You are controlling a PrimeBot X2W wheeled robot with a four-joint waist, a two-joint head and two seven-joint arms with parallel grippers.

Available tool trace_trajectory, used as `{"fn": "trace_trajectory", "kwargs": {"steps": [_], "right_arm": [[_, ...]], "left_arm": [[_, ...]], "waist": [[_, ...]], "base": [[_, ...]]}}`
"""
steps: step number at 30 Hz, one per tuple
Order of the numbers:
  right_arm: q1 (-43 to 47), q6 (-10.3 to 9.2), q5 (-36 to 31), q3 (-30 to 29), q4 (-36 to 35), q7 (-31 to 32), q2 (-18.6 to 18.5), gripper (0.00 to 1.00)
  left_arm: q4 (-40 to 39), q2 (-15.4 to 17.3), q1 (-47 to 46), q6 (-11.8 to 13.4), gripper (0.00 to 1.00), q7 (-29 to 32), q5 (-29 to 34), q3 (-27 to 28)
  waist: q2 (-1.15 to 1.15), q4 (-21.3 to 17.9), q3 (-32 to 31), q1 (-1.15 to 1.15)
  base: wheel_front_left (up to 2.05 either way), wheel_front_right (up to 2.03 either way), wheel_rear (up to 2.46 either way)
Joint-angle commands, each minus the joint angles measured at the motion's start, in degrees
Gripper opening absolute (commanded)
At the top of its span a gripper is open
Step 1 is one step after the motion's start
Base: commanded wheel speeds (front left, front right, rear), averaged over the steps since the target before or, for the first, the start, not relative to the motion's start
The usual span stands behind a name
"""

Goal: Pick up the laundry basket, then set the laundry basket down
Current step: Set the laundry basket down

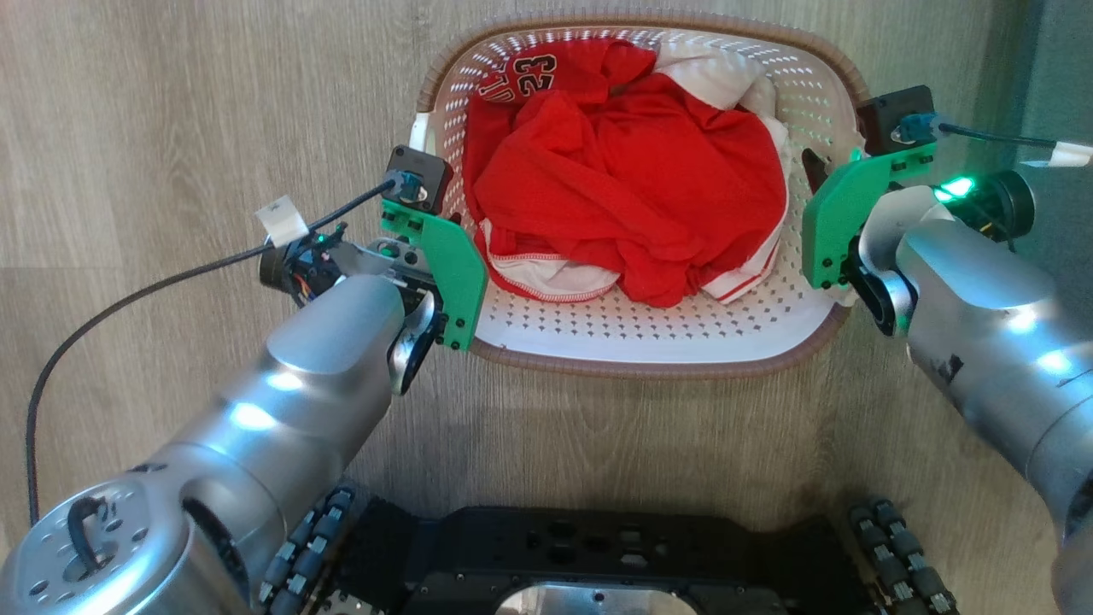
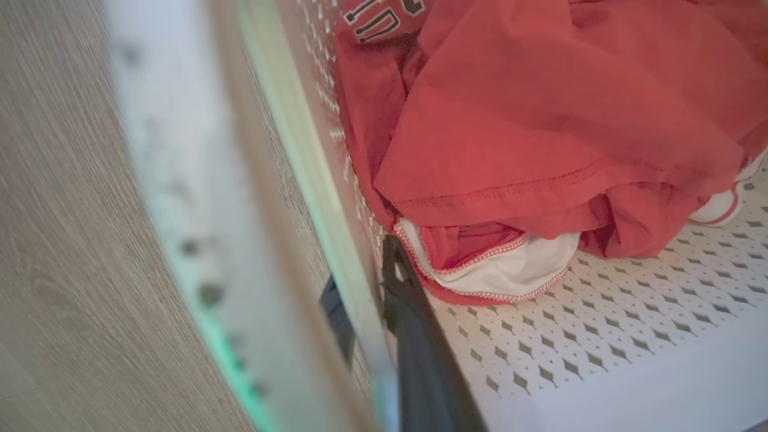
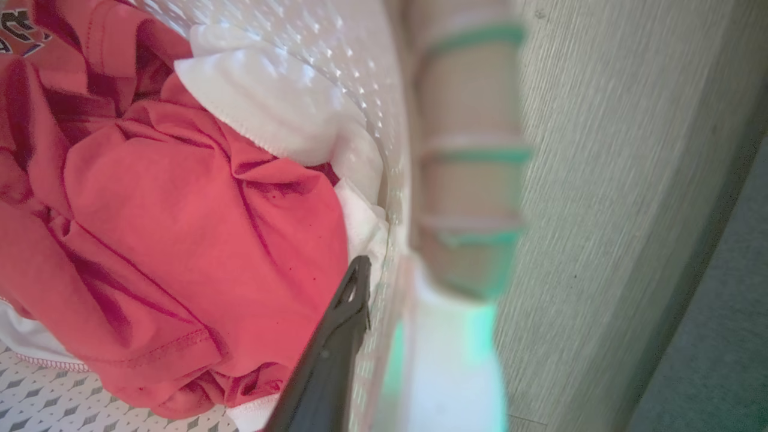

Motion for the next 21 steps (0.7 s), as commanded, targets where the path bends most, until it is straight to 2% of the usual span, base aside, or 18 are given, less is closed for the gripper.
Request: {"fn": "trace_trajectory", "kwargs": {"steps": [1,20,21], "right_arm": [[1.5,0.85,-1.9,1.5,-1.1,-1.4,1.6,0.0],[0.6,0.85,-2.7,1.5,0.4,-4.7,1.3,0.0],[0.6,0.85,-2.5,1.5,0.6,-4.8,1.3,0.17]], "left_arm": [[-2.2,-0.3,-0.6,-0.7,0.0,-0.4,0.3,-0.1],[-2.5,-0.3,-1.8,0.4,0.0,-2.6,-3.2,-0.1],[-2.4,-0.3,-1.9,0.6,0.0,-2.6,-3.4,-0.1]], "waist": [[0.0,0.2,0.2,0.0],[0.0,1.1,1.9,0.0],[0.0,1.1,1.9,0.0]], "base": [[0.0,0.0,0.0],[0.0,0.0,0.0],[0.0,0.0,0.0]]}}
